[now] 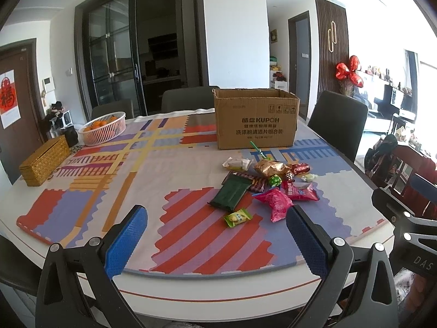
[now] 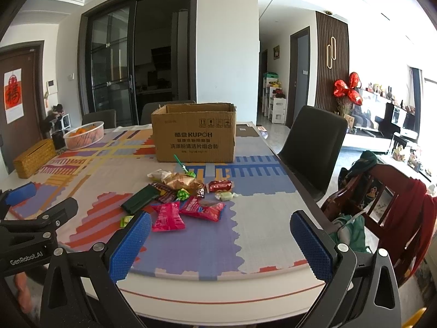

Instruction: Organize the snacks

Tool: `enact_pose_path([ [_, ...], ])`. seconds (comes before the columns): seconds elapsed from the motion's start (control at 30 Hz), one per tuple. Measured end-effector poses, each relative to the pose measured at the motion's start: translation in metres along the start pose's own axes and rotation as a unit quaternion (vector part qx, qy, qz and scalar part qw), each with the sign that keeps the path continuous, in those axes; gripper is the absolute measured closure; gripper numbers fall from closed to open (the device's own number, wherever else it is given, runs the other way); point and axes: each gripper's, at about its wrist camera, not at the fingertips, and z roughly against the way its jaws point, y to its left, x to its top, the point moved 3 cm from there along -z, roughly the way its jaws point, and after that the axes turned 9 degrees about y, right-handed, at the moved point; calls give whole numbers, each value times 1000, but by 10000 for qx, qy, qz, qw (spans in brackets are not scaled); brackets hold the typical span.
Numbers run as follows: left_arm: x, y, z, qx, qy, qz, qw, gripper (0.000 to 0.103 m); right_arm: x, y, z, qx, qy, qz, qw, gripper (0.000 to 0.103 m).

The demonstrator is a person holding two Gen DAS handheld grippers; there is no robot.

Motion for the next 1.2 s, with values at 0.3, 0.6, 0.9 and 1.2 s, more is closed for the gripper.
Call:
enact_pose_path([
  [0.3, 0, 0, 0, -6, -2, 6, 10000, 0, 0, 1, 1, 10, 6, 16, 10000, 0],
  [0.6, 0, 0, 0, -18, 4, -7, 10000, 0, 1, 2, 1, 16, 5, 33, 10000, 0],
  [0.9, 0, -1, 0, -13, -1, -3, 10000, 0, 0, 2, 2, 15, 2, 35, 10000, 0],
  [1.2, 2, -1, 1, -4, -16, -5, 10000, 0, 0, 4, 1, 24, 4, 57, 10000, 0],
])
